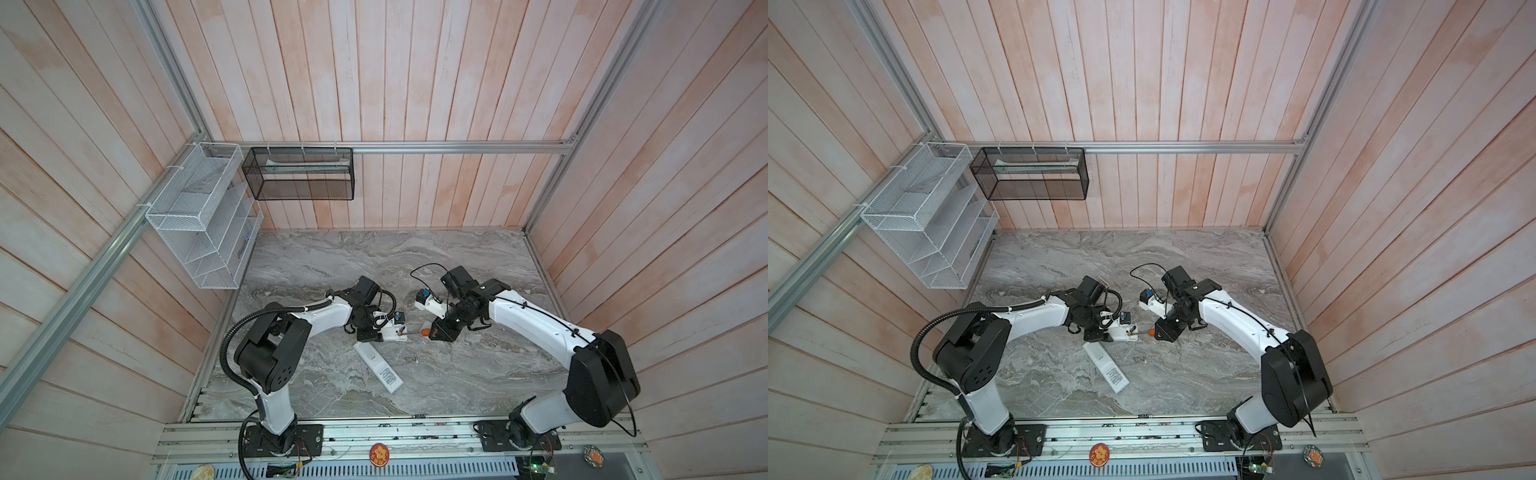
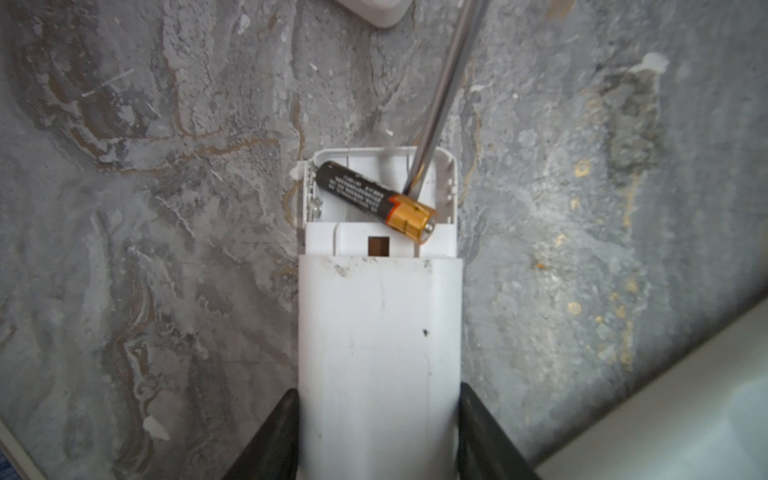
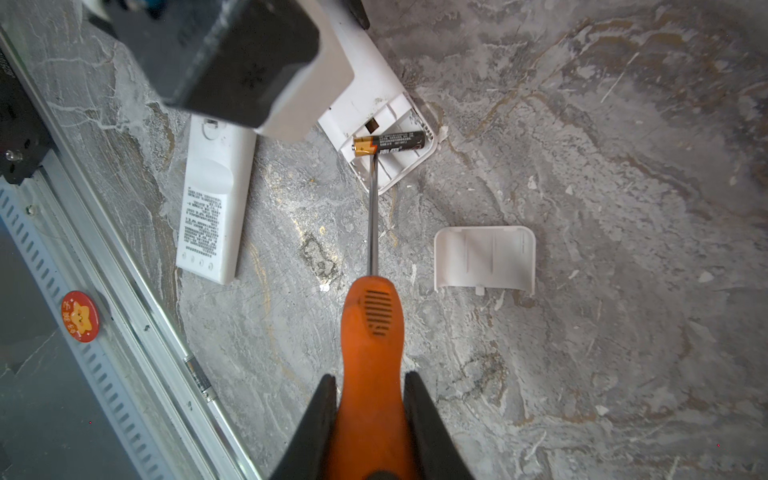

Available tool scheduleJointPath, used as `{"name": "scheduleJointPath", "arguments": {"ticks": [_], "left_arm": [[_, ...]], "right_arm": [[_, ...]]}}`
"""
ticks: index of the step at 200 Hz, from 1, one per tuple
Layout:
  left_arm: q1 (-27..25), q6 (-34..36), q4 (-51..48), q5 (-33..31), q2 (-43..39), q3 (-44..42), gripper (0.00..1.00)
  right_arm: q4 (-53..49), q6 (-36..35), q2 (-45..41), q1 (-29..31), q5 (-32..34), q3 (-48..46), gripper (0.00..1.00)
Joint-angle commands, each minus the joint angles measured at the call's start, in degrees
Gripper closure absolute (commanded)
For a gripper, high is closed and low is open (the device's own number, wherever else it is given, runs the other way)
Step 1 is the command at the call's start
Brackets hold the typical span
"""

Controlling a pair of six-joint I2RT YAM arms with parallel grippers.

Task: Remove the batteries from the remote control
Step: 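Pry the remaining battery up out of the compartment with the screwdriver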

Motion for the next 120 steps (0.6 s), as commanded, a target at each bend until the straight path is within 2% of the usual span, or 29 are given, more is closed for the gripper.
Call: {"name": "scheduleJointPath", "arguments": {"ticks": [1, 120], "left_arm": [[-0.34, 0.59, -3.01, 5.36, 0.73, 1.51, 0.79], [-0.34, 0.68, -5.36, 7.46, 1.97, 2.51, 0.79]], "right_arm": [[0.71, 0.19, 0.46, 0.04, -0.29, -1.31, 1.0], [-1.43, -0.21, 0.61, -0.37, 2.78, 3.22, 1.0]]}}
